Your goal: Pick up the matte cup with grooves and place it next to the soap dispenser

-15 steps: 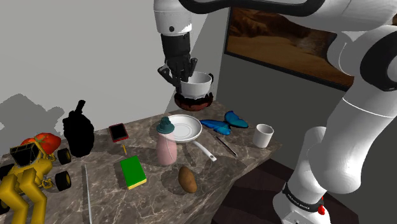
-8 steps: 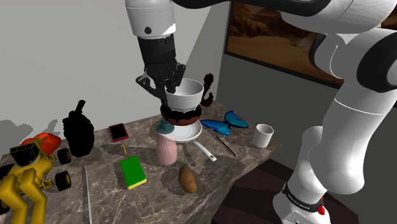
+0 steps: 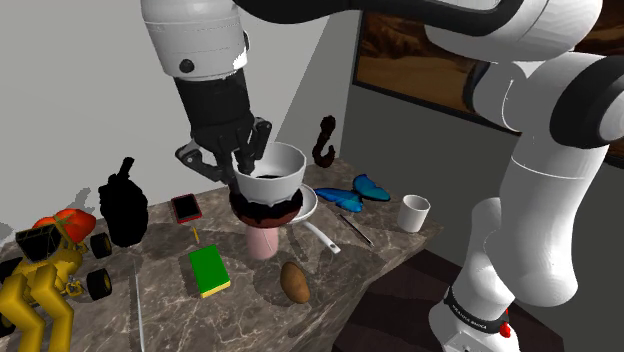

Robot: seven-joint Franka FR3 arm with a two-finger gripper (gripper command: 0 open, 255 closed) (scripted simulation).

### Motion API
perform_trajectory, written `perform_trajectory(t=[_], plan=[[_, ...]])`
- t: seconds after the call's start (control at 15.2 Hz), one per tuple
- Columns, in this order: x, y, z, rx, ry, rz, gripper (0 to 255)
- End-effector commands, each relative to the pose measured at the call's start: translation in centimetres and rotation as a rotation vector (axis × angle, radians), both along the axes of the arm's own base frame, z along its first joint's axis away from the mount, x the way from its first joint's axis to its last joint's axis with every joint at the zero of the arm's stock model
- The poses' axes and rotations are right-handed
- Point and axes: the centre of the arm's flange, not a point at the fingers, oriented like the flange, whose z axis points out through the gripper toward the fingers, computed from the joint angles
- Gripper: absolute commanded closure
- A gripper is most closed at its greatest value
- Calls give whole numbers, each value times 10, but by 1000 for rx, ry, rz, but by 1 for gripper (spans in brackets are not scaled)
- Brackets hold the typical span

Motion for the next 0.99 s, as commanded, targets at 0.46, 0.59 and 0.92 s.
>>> perform_trajectory(t=[0.46, 0.59, 0.92], plan=[[0, 2, -47, 1, -1, -1, 255], [0, 2, -57, 1, -1, -1, 255], [0, 2, -84, 1, -1, -1, 255]])
